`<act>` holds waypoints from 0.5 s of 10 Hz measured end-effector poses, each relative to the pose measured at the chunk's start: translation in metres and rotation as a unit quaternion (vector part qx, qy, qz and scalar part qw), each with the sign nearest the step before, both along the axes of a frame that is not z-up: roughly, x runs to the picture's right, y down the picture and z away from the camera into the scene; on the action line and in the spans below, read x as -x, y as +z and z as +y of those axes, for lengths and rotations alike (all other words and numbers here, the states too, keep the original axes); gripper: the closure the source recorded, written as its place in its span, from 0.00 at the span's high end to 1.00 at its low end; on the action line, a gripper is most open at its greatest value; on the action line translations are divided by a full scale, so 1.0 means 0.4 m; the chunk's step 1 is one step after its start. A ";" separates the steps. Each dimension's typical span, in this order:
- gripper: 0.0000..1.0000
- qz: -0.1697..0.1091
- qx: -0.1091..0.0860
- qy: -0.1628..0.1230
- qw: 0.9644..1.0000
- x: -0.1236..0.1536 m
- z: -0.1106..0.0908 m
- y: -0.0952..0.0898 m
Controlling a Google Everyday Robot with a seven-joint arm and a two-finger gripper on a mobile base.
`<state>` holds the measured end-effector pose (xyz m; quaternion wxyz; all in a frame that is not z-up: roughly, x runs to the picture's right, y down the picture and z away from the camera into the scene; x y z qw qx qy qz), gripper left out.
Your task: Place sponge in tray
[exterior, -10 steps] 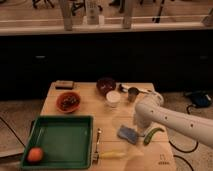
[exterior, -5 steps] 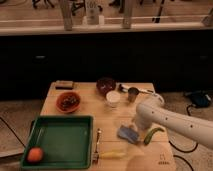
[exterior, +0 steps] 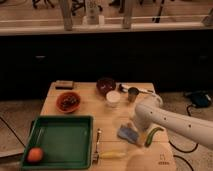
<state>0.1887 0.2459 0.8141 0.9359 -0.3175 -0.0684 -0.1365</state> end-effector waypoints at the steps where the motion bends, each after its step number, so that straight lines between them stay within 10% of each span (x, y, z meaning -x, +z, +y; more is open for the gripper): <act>1: 0.80 0.001 0.002 0.001 1.000 -0.001 0.007 0.003; 5: 0.80 -0.001 0.005 0.007 1.000 0.013 0.013 0.013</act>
